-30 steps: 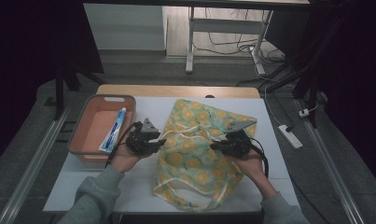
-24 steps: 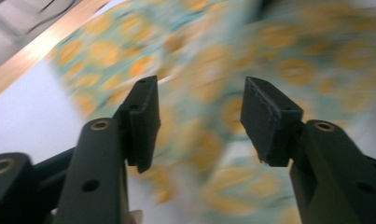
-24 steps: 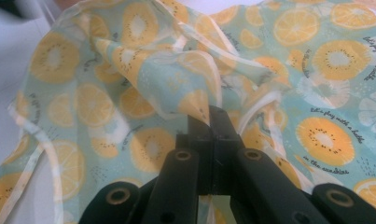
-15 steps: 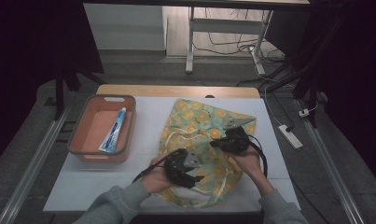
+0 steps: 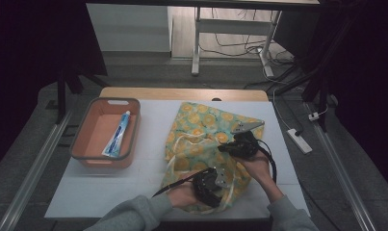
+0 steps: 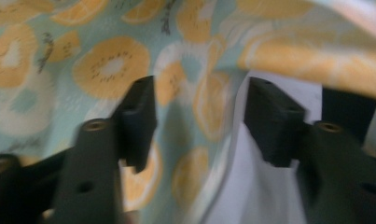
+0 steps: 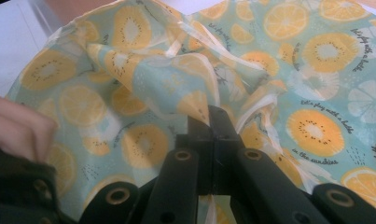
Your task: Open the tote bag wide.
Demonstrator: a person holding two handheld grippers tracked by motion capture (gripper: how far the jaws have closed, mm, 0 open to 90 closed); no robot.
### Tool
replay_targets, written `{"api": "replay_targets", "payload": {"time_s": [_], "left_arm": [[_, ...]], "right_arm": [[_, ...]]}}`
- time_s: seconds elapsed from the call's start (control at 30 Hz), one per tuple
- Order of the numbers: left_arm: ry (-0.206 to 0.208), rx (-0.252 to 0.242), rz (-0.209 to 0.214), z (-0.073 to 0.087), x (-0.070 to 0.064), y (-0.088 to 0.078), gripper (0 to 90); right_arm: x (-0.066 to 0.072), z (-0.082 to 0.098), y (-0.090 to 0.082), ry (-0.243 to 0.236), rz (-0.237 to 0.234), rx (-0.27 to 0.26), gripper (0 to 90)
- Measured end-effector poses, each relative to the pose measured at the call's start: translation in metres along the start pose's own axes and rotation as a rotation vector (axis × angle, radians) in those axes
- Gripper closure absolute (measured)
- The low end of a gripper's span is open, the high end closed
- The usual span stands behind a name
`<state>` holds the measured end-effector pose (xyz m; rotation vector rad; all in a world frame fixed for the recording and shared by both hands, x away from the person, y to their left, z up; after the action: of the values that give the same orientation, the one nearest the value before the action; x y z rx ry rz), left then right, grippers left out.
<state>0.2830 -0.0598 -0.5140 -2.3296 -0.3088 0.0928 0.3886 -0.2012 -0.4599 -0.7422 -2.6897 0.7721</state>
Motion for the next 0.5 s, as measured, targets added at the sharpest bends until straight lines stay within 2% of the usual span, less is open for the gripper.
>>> {"api": "replay_targets", "payload": {"time_s": [0.03, 0.07, 0.1, 0.2, 0.33, 0.5], "left_arm": [[-0.012, -0.010, 0.004, 0.000, 0.001, 0.003, 54.3], [-0.017, -0.017, 0.001, 0.000, 0.002, 0.006, 54.3], [-0.021, -0.018, -0.003, 0.001, 0.003, 0.007, 68.3], [-0.040, -0.026, 0.019, 0.003, 0.007, 0.008, 88.0], [-0.033, -0.030, 0.041, 0.004, 0.007, -0.001, 88.6], [-0.034, -0.074, 0.073, 0.011, 0.001, -0.030, 88.7]], "right_arm": [[0.000, 0.000, 0.000, -0.001, 0.001, 0.000, 89.2], [0.000, 0.000, 0.000, -0.001, 0.001, 0.000, 89.2], [0.000, 0.000, 0.000, 0.000, 0.002, -0.003, 89.1], [-0.001, 0.000, -0.002, 0.000, 0.004, -0.007, 89.1], [-0.005, 0.001, -0.007, 0.007, 0.019, -0.017, 89.1], [-0.010, 0.002, -0.014, 0.019, 0.046, -0.023, 89.2]]}}
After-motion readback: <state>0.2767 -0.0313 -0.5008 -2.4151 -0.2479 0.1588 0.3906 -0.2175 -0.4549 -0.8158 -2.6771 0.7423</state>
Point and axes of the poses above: each handheld gripper's, and its own axes: y roughly forward along the jaws, z roughly out of its underside, x roughly to its left, the point moved 1 cm from there along y, roughly forward along the jaws, and after that the axes turned 8 degrees about -x, right-handed, at the moved point
